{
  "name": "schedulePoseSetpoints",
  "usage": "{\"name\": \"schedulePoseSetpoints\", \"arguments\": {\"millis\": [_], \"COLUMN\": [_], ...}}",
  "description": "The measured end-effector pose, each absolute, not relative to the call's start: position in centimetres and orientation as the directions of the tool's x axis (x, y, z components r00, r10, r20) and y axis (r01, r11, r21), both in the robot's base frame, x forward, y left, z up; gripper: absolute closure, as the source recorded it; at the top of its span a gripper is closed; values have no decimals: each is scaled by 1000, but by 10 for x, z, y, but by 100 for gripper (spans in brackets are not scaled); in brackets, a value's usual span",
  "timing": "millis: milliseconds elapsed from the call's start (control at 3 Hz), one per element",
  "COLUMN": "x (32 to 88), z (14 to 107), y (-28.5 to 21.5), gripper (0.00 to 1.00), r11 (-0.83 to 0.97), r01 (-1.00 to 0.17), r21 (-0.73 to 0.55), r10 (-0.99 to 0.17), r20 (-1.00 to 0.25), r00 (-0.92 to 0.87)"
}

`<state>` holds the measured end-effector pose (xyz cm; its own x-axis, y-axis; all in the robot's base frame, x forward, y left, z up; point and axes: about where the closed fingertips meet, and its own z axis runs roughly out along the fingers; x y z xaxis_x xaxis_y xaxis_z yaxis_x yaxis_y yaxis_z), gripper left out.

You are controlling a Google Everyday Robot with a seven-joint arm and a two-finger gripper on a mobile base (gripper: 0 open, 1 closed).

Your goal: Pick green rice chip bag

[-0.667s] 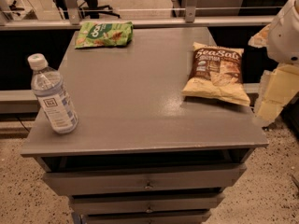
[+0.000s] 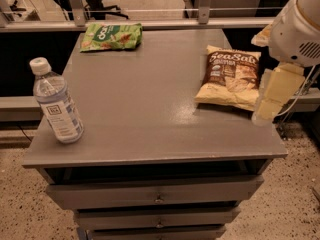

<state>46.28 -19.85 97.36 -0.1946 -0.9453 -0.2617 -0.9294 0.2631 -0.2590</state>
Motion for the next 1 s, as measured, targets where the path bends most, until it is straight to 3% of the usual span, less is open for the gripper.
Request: {"name": "schedulePoseSetpoints", "arguments": {"millis": [1000], "x": [650], "z": [978], "y": [-93], "gripper": [0], "r11": [357], "r01": [-866], "r21": [-351], "r10": [-780], "r20": [-622], "r00": [-69]}}
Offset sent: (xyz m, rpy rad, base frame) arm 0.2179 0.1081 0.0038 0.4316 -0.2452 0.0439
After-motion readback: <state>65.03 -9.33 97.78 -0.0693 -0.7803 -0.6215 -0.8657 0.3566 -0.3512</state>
